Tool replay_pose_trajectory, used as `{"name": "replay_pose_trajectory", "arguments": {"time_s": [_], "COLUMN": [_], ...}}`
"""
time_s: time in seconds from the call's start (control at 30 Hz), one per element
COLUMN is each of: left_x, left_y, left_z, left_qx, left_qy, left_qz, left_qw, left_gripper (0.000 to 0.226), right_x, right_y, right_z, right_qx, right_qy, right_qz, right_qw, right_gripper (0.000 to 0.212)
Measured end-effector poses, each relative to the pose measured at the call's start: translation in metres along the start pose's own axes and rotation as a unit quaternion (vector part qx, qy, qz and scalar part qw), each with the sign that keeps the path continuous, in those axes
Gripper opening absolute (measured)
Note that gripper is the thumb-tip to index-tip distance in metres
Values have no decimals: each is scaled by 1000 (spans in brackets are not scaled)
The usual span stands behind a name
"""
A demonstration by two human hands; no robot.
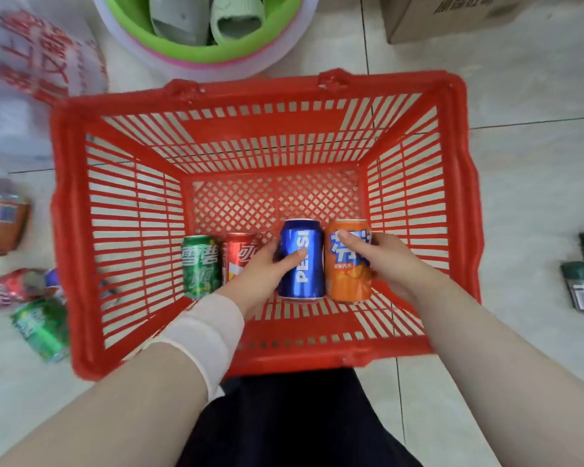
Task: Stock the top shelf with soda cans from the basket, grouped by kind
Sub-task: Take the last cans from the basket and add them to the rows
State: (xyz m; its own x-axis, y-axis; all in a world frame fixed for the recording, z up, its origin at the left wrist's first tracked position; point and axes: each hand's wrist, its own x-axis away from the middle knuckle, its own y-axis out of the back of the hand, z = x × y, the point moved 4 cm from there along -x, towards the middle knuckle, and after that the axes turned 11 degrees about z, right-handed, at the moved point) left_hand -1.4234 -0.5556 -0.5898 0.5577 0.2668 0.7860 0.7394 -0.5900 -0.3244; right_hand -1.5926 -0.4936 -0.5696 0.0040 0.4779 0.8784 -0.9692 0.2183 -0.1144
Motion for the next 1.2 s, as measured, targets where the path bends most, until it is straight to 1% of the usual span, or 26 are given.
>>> {"name": "replay_pose_trajectory", "arguments": {"time_s": [0.1, 0.2, 0.33, 0.37, 0.47, 0.53, 0.63, 0.73, 0.77, 0.83, 0.9, 0.93, 1.0, 1.1, 1.2], "left_x": [68, 144, 250, 275, 351, 397, 459, 509, 525, 553, 580, 593, 617, 655, 689], "left_y": [-26, -58, -106, -116, -142, -154, -164, -165, -164, -159, -153, -151, -145, -133, -123], "left_z": [-31, -67, -118, -132, -173, -199, -233, -257, -262, -269, -277, -283, -296, -321, -348], "left_qx": [57, 102, 84, 94, 127, 139, 135, 125, 124, 127, 124, 124, 114, 105, 82], "left_qy": [-12, -36, -70, -74, -99, -119, -159, -179, -185, -194, -209, -223, -255, -293, -335], "left_qz": [19, 18, -4, -13, -29, -31, -27, -29, -27, -16, -4, 2, 10, 1, 11], "left_qw": [998, 994, 994, 993, 987, 983, 978, 975, 975, 973, 970, 967, 960, 950, 939], "left_gripper": [44, 48, 53, 56, 66, 64, 54, 65, 67, 59, 49, 48, 46, 52, 45], "right_x": [68, 146, 263, 293, 378, 426, 485, 530, 542, 564, 583, 592, 610, 635, 659], "right_y": [-13, -29, -56, -62, -76, -87, -104, -125, -133, -148, -164, -172, -187, -209, -227], "right_z": [27, 53, 100, 114, 153, 176, 206, 230, 235, 245, 255, 260, 273, 297, 325], "right_qx": [-31, -70, -65, -67, -68, -65, -80, -89, -90, -93, -93, -92, -90, -76, -56], "right_qy": [35, 67, 96, 101, 118, 125, 139, 155, 158, 160, 162, 169, 193, 239, 279], "right_qz": [-4, -21, -3, -2, -14, -8, 11, 35, 43, 53, 60, 64, 71, 78, 90], "right_qw": [999, 995, 993, 993, 991, 990, 987, 983, 982, 981, 981, 979, 975, 965, 954], "right_gripper": [44, 52, 68, 67, 46, 39, 19, 19, 21, 27, 41, 48, 63, 93, 103]}}
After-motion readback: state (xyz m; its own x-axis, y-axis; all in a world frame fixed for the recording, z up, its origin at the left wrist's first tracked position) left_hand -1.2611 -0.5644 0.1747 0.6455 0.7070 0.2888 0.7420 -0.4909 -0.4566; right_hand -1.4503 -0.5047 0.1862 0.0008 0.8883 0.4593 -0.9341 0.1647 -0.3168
